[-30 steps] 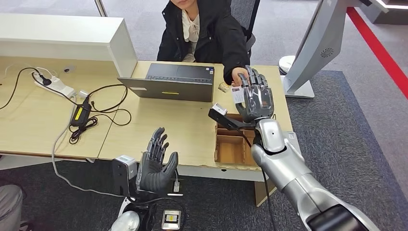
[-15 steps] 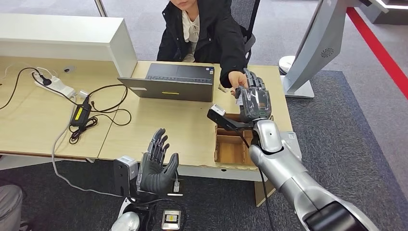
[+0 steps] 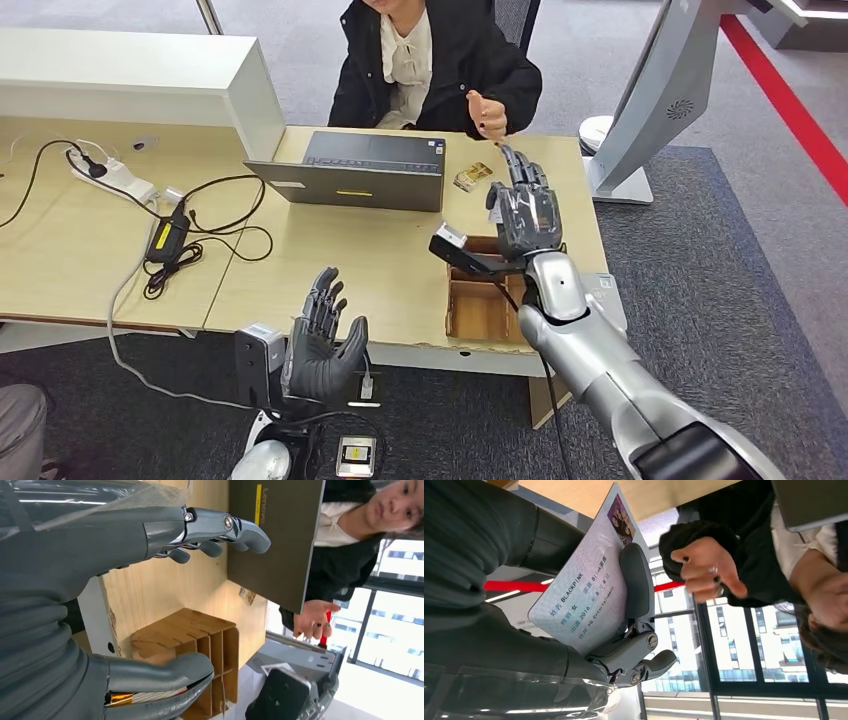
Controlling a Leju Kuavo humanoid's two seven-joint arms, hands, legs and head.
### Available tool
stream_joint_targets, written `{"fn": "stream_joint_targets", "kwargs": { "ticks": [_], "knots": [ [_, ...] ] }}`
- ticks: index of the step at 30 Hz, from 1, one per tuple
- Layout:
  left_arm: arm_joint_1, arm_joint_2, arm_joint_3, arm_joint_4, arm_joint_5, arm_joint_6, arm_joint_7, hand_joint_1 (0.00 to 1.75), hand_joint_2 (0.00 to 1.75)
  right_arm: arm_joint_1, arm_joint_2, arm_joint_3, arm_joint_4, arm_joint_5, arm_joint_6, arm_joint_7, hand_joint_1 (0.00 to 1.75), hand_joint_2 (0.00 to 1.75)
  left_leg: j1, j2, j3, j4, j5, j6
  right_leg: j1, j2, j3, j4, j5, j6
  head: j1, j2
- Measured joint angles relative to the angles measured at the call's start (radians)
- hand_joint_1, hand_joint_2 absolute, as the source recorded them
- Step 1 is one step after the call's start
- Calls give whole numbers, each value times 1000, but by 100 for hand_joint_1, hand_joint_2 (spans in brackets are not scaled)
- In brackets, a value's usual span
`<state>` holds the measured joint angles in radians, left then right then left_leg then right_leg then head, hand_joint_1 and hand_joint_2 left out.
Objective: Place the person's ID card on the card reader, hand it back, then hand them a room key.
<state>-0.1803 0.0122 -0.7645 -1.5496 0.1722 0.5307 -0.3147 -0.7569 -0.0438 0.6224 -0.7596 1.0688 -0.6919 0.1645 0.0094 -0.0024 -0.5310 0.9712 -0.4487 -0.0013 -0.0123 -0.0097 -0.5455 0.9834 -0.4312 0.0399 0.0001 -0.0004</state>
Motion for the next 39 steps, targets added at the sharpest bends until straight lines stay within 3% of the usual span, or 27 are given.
{"fn": "stream_joint_targets", "kwargs": {
  "ticks": [10, 24, 39],
  "knots": [
    [35, 4, 0, -18, -21, 58, 5, 0, 175, 102, -44, -78, -195, 14, -5, 21, 175, 175, 0, 0, 0, 1, 0, 0, 0, 0, 0, -1, 0, 0, 0, 0],
    [72, 16, 0, -55, -22, 89, 6, 0, 175, 316, -226, -266, -538, 51, -4, 198, 175, 175, -1, 0, -1, 2, 0, 2, -1, -1, 1, -2, 1, 2, 0, 0],
    [64, 15, 1, -59, -50, 74, -11, 0, 175, 430, -349, -370, -605, -27, 75, 194, 175, 175, -1, 0, -2, 2, 0, 3, -1, 0, 0, -1, 2, 3, 0, 0]
  ]
}}
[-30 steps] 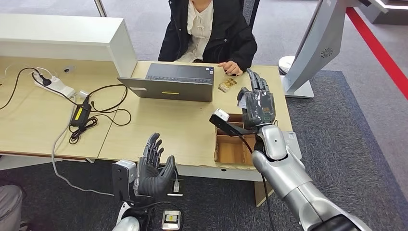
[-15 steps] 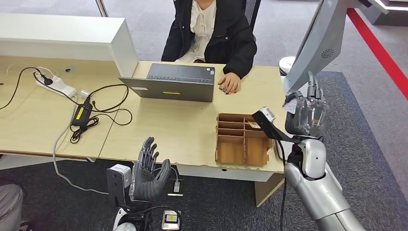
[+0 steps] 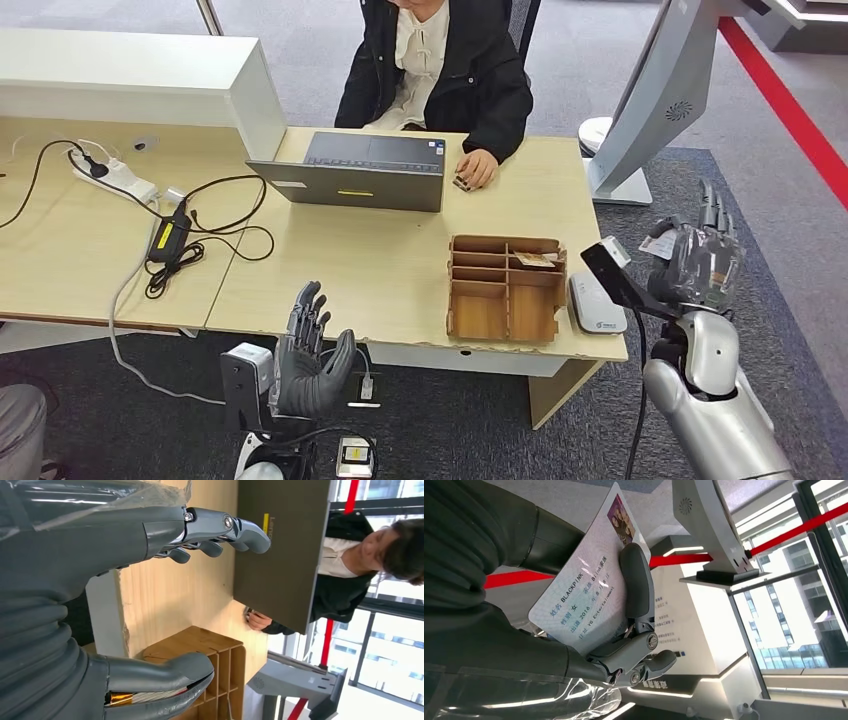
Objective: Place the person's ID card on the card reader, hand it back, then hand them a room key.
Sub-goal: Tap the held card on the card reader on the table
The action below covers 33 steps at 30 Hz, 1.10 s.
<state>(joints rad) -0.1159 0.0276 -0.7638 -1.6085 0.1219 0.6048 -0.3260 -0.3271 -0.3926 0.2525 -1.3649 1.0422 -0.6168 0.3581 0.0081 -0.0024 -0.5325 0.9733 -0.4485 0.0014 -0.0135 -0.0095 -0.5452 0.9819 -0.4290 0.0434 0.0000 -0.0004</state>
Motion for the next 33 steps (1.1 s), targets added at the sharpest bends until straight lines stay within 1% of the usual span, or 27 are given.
{"fn": "stream_joint_targets", "kwargs": {
  "ticks": [7, 12, 16, 24, 33],
  "knots": [
    [-58, 1, 0, -26, -47, 29, -8, 0, 175, -7, -5, 23, 53, -59, 43, -43, 175, 175, 0, -1, -1, 0, 0, 0, 0, 0, 0, 1, 0, 0, 0, 0],
    [-111, 3, 0, -43, -50, 39, -6, 0, 175, -31, 6, 60, 105, -91, 50, -66, 175, 175, 0, -1, -1, 0, 1, 0, 0, 0, 0, 1, 0, 0, 0, 0],
    [-139, 3, -3, -49, -32, 52, -2, 0, 175, -50, 18, 96, 145, -102, 67, -76, 175, 175, 0, -1, -1, 0, 1, 0, 0, 0, 0, 1, 0, 0, 0, 0],
    [-147, 3, -16, -52, 1, 51, -18, 0, 175, -84, 55, 167, 247, -138, 87, -92, 175, 175, 0, -1, -1, 0, 1, 0, 0, 0, 0, 1, 0, 0, 0, 0],
    [-146, 5, -27, -56, -4, 57, -8, 0, 175, -119, 84, 222, 382, -204, 87, -103, 175, 175, 0, -1, -1, 0, 1, 0, 0, 0, 0, 1, 0, 0, 0, 0]
  ]
}}
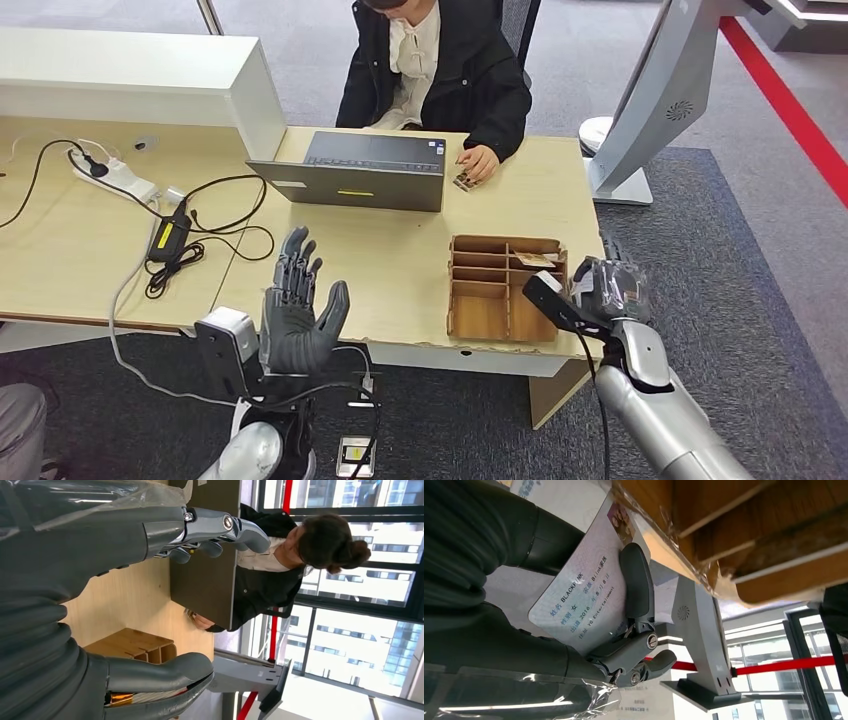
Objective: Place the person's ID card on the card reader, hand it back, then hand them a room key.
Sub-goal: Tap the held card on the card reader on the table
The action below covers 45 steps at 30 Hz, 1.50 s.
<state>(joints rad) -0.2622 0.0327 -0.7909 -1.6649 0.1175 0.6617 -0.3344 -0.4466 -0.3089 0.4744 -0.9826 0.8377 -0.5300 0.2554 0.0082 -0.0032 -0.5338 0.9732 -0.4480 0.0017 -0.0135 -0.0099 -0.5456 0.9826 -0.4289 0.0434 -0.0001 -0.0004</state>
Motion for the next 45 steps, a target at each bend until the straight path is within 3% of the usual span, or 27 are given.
{"fn": "stream_joint_targets", "kwargs": {
  "ticks": [20, 45],
  "knots": [
    [3, 7, -17, -7, 0, -1, 8, 0, 175, -5, 4, 33, 141, -88, -12, -2, 175, 175, 0, 0, 0, 0, 0, 0, 0, 0, -1, 0, 0, 0, 0, 0],
    [16, 9, -19, -7, 0, -14, 9, 0, 175, -7, 5, 59, 192, -164, -47, -30, 175, 175, 0, 0, 0, 0, 0, 0, 0, 0, 0, 0, 0, 0, 0, 0]
  ]
}}
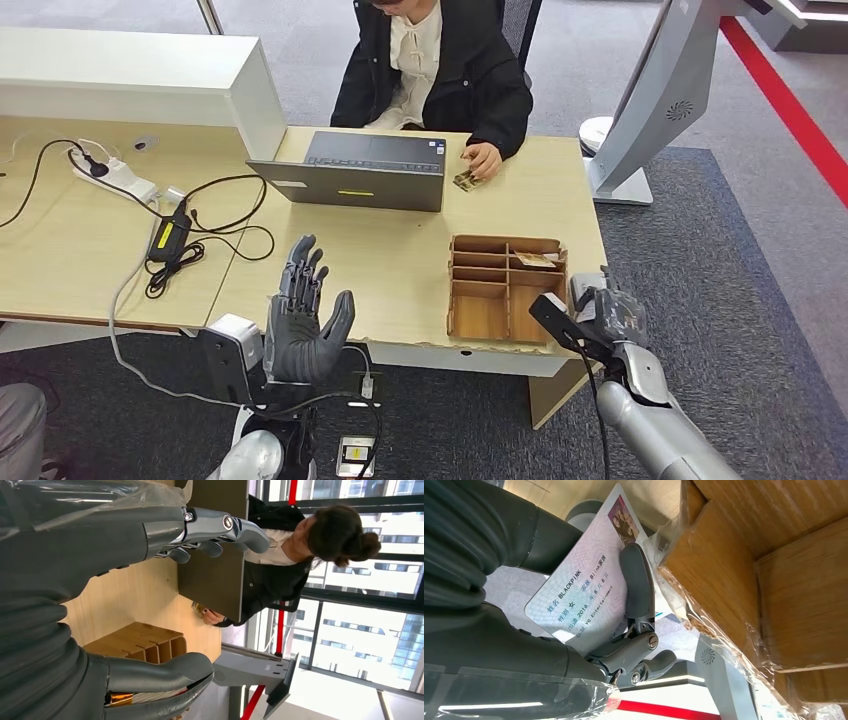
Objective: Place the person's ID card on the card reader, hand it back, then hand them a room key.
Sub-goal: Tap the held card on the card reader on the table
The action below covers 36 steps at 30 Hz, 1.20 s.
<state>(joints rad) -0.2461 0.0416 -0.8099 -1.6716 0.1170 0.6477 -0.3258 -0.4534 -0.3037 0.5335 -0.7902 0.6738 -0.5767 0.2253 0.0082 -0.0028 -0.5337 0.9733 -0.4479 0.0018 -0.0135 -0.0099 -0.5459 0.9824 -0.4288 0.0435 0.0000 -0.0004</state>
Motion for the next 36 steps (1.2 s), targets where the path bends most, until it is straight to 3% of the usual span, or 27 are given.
{"fn": "stream_joint_targets", "kwargs": {
  "ticks": [36],
  "knots": [
    [-16, -2, -25, 3, 28, -28, -10, 0, 175, -18, -22, -9, -49, -75, -89, -34, 175, 175, 0, 0, 0, 0, 0, 0, 0, 0, 0, 0, 0, 0, 0, 0]
  ]
}}
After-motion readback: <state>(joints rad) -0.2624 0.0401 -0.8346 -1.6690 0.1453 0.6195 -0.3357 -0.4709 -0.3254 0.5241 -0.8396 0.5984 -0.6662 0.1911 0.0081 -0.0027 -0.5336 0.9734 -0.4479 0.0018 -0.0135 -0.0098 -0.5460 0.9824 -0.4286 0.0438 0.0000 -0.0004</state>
